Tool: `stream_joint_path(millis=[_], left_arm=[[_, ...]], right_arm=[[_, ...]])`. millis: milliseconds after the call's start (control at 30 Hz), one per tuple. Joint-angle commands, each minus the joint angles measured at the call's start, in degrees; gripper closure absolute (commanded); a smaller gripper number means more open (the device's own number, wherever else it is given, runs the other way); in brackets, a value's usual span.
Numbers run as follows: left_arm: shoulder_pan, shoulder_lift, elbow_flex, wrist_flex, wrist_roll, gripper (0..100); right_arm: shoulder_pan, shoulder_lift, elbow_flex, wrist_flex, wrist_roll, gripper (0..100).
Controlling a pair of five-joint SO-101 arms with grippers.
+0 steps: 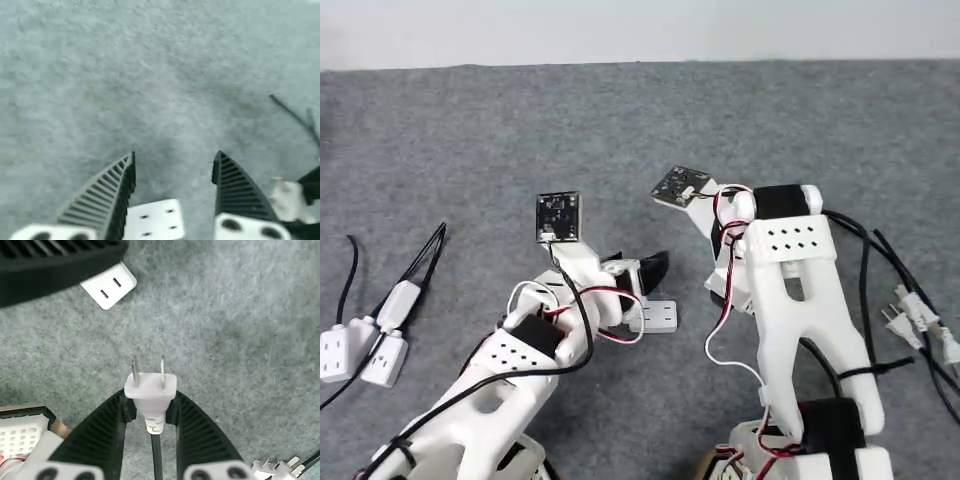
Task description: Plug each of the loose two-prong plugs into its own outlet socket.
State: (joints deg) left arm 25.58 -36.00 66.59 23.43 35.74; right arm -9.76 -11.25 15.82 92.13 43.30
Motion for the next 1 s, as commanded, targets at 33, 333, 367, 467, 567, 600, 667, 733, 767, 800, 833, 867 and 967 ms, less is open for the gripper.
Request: stream_joint_path(millis=[33,333,367,467,567,600,667,733,767,800,833,867,967], left_arm=[[3.60,-1.41,-2.42,-2.64,8.79,76],[5.36,-1.41,-2.42,-2.73,9.67,76],[5.27,-1.41,-2.42,-2.73,9.67,76],[5.27,-1.23,-2.42,-2.73,9.67,76],[5.19,-1.05,-2.42,-2.73,9.58,76],[5.19,-1.05,-2.33,-2.73,9.58,76],[5.19,-0.97,-2.24,-2.73,9.58,76],[5.19,-1.14,-1.63,-2.90,9.58,76],[5.19,-1.23,-1.27,-3.87,9.58,76],[5.10,-1.23,-0.57,-5.19,9.49,76],[5.10,-1.32,0.31,-6.77,9.49,76],[5.10,-1.41,1.36,-8.53,9.41,76],[5.10,-1.41,3.65,-12.84,9.41,76]], right_arm=[[-1.27,-2.33,-3.34,0.13,-1.14,99.0],[-7.16,-2.33,-4.84,-0.31,-3.52,99.0],[-7.16,-2.33,-5.01,-0.57,-3.87,99.0],[-7.08,-2.33,-5.45,-0.40,-4.04,99.0],[-7.34,-2.42,-5.54,-0.40,-4.40,99.0],[-7.34,-2.59,-5.98,-0.22,-4.40,99.0],[-7.43,-3.91,-6.68,0.66,-4.48,99.0],[-8.48,-6.37,-6.86,1.98,-4.48,99.0],[-9.45,-7.78,-6.77,2.59,-4.48,99.0],[-10.33,-9.19,-6.59,3.38,-4.48,99.0],[-11.03,-10.59,-6.68,4.26,-4.48,99.0],[-11.56,-11.82,-6.77,4.97,-4.57,99.0],[-12.62,-14.73,-6.59,5.67,-6.33,99.0]])
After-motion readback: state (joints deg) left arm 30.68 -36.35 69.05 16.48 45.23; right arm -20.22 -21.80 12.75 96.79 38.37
